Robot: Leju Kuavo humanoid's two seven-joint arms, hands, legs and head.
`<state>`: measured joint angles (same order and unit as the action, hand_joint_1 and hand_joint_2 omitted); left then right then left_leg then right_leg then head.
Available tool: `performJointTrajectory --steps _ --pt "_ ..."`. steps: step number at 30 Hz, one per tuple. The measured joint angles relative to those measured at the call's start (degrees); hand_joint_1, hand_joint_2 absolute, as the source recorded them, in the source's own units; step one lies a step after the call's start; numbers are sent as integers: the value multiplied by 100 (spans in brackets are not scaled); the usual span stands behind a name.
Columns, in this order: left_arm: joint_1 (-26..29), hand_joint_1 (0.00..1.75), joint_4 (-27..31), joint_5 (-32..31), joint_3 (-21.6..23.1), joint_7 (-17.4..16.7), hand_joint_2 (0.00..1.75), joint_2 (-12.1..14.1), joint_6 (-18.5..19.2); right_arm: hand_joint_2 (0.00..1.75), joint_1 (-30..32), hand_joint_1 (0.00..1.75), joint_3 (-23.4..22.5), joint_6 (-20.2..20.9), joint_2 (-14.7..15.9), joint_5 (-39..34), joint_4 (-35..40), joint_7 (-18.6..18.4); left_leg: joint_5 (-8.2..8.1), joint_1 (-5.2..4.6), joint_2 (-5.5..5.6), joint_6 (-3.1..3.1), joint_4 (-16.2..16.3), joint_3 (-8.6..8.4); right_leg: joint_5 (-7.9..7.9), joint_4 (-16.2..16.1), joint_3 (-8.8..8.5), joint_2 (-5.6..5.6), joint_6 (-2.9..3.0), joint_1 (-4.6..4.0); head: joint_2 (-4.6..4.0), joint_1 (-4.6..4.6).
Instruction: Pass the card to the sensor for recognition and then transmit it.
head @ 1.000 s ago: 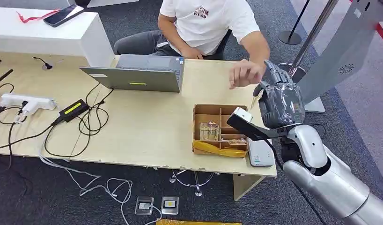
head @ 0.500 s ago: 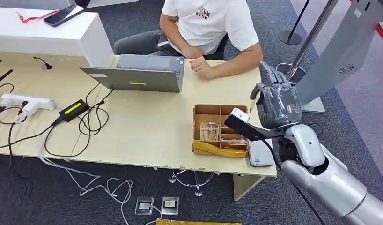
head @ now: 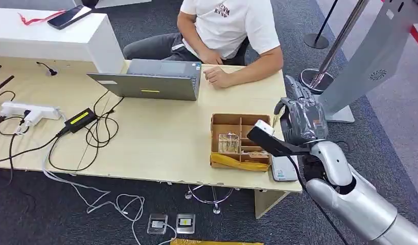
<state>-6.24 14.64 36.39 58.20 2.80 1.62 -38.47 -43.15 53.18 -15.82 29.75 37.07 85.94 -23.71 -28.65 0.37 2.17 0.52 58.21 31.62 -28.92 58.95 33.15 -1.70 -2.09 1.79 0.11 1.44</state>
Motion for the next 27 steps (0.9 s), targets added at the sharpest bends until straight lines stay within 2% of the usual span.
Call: performJointTrajectory --steps 17,27 --pt "26 0 -20 -155 -184 13 175 13 -2 175 1047 175 -443 -498 485 -300 -162 -133 -3 0 -5 -3 0 0 0 -2 1 0 0 0 0 -2" --pt "32 0 -24 -295 -295 -11 175 22 -2 175 1359 175 -590 -481 542 -241 -264 -55 -2 0 -5 -3 0 0 0 -1 0 -1 0 0 0 -2"
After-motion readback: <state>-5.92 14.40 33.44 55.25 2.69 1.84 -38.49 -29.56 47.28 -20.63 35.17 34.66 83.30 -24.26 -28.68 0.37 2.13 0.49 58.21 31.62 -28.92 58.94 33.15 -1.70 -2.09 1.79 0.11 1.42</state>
